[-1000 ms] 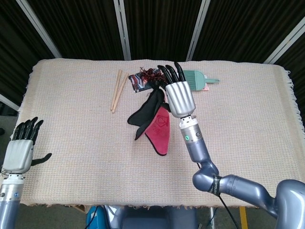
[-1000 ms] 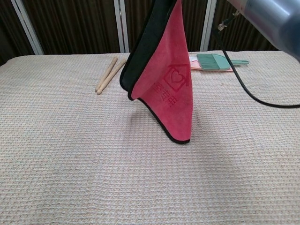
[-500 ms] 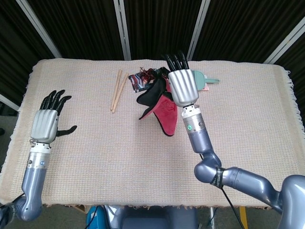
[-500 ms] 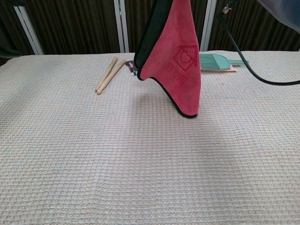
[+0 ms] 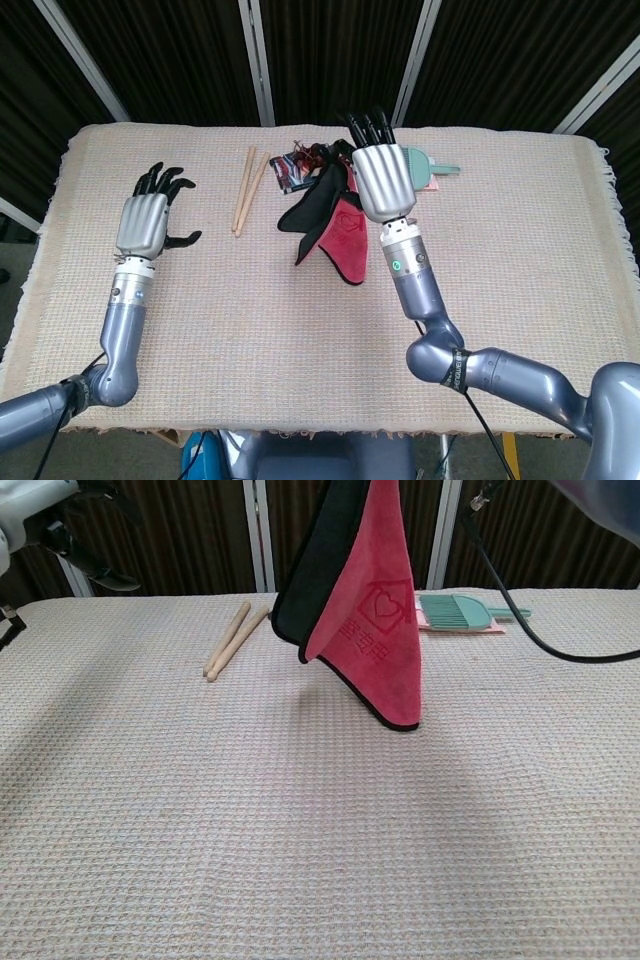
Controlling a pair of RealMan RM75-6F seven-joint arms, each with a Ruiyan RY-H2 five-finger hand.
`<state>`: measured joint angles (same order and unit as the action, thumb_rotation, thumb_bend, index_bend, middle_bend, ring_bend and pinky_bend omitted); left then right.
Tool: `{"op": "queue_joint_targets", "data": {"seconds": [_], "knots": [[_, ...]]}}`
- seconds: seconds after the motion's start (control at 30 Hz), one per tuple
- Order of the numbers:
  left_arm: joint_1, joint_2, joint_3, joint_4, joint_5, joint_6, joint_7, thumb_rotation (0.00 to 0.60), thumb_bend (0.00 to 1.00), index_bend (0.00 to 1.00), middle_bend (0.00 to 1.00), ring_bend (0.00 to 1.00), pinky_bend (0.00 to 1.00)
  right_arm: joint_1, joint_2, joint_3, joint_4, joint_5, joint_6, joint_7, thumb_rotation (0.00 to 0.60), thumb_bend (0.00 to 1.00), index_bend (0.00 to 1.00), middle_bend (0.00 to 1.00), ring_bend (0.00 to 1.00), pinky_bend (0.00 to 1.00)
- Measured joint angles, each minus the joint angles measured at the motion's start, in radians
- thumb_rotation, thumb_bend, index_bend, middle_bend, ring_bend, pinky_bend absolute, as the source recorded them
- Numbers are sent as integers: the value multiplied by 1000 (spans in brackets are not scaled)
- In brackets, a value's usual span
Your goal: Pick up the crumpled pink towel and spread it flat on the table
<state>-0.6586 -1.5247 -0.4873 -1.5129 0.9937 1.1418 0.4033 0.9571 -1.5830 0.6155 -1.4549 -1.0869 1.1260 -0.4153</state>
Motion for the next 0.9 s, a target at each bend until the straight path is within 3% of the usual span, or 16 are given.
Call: {"op": "queue_joint_targets", "data": {"seconds": [0.43,0.9], "knots": [[-156,-175,-54,187,-164,-74,-11,600,243,438,174,7,106,3,10,-28,-27,26,27,5,600,562,539,183,138,16],[-302,-319,-82,370,-315,-173,-6,600,246,427,157,7,107,11,23,-45,-57,50,48,1,600,561,539,183,138,16]]}}
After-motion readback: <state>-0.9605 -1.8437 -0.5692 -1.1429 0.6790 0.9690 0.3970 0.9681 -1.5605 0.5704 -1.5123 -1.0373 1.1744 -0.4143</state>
